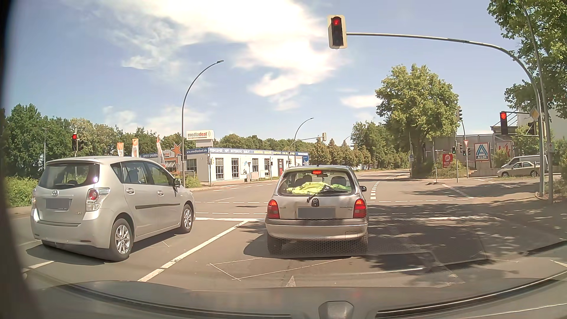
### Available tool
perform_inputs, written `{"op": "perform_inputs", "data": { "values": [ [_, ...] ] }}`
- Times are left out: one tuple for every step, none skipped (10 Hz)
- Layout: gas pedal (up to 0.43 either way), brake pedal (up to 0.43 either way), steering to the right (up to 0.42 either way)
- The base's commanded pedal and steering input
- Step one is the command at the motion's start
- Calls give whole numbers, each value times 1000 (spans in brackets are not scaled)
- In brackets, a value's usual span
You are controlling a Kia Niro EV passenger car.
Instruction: Follow the waypoints while adhering to traffic rules and regulations
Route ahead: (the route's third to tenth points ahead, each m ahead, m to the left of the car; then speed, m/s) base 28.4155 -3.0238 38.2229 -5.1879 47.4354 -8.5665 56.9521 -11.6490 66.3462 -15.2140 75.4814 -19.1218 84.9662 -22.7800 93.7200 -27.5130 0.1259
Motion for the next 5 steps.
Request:
{"op": "perform_inputs", "data": {
  "values": [
    [0, 189, 28],
    [0, 189, 28],
    [0, 189, 28],
    [0, 189, 28],
    [0, 189, 28]
  ]
}}
